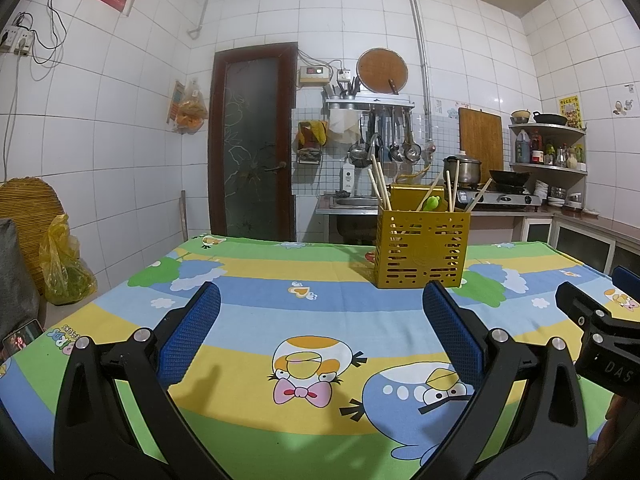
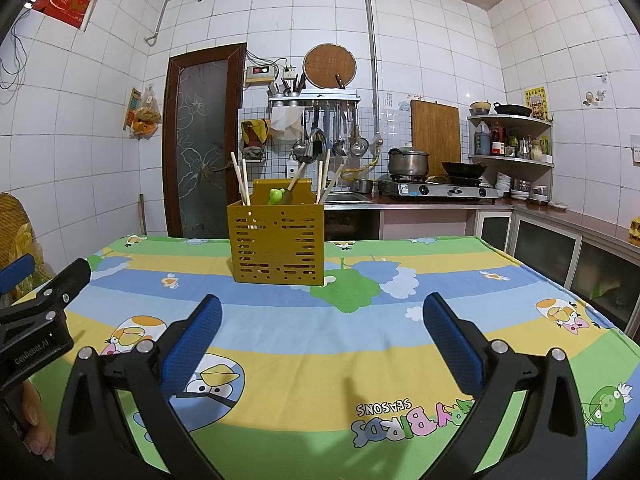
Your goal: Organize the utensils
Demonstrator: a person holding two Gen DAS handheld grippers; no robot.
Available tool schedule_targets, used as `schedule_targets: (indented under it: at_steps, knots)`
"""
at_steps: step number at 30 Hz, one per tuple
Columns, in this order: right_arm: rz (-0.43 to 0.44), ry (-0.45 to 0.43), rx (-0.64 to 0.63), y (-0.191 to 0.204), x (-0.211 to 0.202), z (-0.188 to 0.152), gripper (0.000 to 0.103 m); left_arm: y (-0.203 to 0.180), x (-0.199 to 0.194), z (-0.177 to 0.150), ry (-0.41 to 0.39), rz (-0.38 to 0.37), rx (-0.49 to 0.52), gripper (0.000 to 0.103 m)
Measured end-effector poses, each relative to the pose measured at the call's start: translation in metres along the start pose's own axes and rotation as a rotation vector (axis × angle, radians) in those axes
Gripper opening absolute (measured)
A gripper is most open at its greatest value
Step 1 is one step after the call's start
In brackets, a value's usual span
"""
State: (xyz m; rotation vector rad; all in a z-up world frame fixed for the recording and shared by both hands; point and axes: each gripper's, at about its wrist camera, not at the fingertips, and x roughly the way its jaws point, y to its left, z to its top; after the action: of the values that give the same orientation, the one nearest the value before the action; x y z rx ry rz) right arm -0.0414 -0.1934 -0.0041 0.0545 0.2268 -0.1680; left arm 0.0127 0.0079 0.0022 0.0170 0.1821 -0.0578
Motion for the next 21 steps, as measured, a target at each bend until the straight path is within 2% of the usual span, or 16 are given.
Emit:
schedule_targets:
  at_steps: [21]
  knots:
    - [0.0,0.0,0.002,-0.0007,-0.0011,0.0009,0.098,-0.0008,-0.0018,0.0019,-0.005,0.006,-0.001,0.098]
